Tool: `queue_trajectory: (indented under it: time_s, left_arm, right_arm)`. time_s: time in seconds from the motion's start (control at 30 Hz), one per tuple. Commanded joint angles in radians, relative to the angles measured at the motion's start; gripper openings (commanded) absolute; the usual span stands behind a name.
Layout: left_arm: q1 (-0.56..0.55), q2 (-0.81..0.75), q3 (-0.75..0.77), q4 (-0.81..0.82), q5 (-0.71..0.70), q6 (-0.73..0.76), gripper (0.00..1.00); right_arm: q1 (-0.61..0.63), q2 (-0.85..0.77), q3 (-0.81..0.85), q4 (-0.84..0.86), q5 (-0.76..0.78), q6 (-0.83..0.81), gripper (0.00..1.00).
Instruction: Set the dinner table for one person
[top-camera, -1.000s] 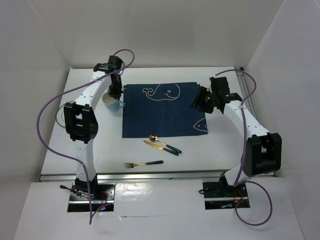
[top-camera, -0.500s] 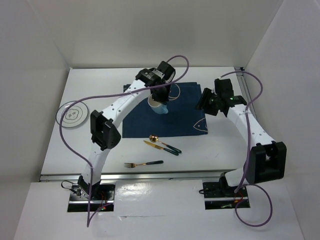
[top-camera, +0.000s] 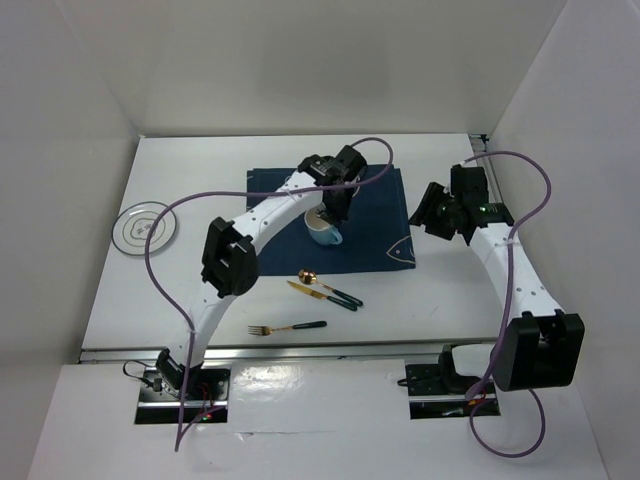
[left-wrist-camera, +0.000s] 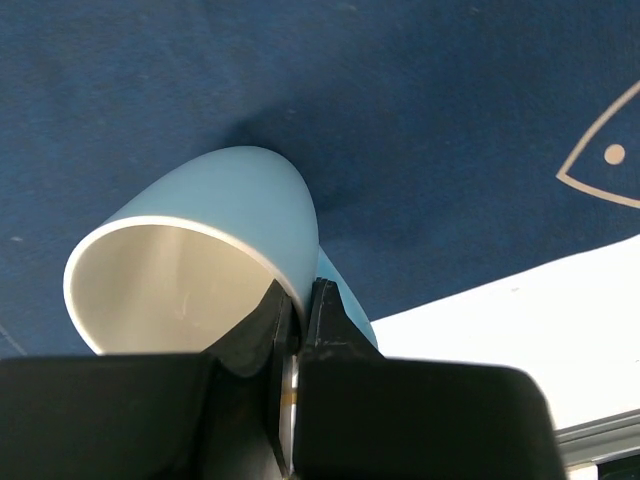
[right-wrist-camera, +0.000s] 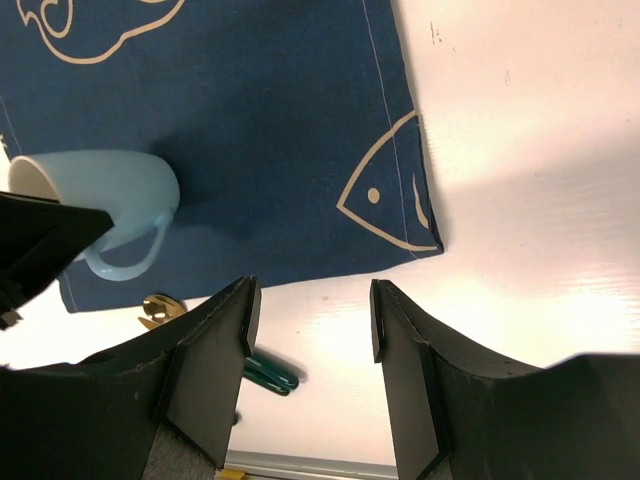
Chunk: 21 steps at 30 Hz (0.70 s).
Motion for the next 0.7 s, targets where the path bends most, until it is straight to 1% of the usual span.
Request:
queue_trajectory:
  time_s: [0.0, 0.03, 0.07, 0.13, 0.17, 0.27, 0.37, 0.4, 0.47, 0.5, 0.57, 0.6, 0.63, 0.67]
  left_arm:
    - [-0.008, 0.014, 0.022, 0.034, -0.027, -0.009, 0.00]
    - [-0.008, 0.024, 0.022, 0.025, -0.027, -0.009, 0.03]
    - [-0.008, 0.024, 0.031, 0.025, -0.027, -0.009, 0.09]
    - [-0.008, 0.024, 0.041, 0.016, -0.027, -0.009, 0.25]
    - [-0.008, 0.013, 0.041, 0.016, -0.027, -0.009, 0.35]
    - [-0.017, -0.037, 0.041, 0.016, -0.027, 0.000, 0.50]
    - [-0.017, -0.071, 0.077, -0.019, -0.040, 0.009, 0.56]
    - [-0.017, -0.099, 0.103, -0.030, -0.055, 0.009, 0.59]
    - [-0.008, -0.139, 0.113, -0.053, -0.090, 0.009, 0.62]
    - [0.004, -0.187, 0.101, -0.053, -0.099, 0.009, 0.63]
    - [0.070, -0.246, 0.068, -0.062, -0.100, 0.009, 0.63]
    - [0.099, -0.277, 0.045, -0.062, -0.087, 0.009, 0.65]
    - [0.127, -0.339, -0.009, -0.071, -0.087, -0.001, 0.65]
    - [0.182, -0.372, -0.039, -0.071, -0.087, -0.002, 0.65]
  right_arm:
    - [-0.002, -0.021, 0.008, -0.012, -0.003, -0.017, 0.59]
    - [-0.002, -0.021, 0.008, -0.012, -0.014, -0.017, 0.59]
    - [-0.002, -0.021, 0.008, -0.012, -0.014, -0.017, 0.59]
    - [-0.002, -0.021, 0.008, -0.012, -0.023, -0.017, 0.59]
    - [-0.002, -0.012, 0.017, -0.012, -0.036, -0.017, 0.59]
    - [-0.002, -0.002, 0.036, -0.003, -0.062, -0.026, 0.59]
    - [-0.002, 0.008, 0.047, 0.006, -0.095, -0.026, 0.59]
    - [-0.002, 0.020, 0.057, 0.018, -0.109, -0.026, 0.59]
    - [-0.002, 0.041, 0.057, 0.058, -0.148, -0.035, 0.59]
    - [0.011, 0.052, 0.066, 0.069, -0.158, -0.035, 0.61]
    - [0.062, 0.105, 0.102, 0.081, -0.168, -0.035, 0.65]
    - [0.085, 0.130, 0.141, 0.081, -0.168, -0.035, 0.67]
    - [0.140, 0.156, 0.166, 0.081, -0.145, -0.035, 0.71]
    - [0.169, 0.214, 0.195, 0.081, -0.131, -0.035, 0.73]
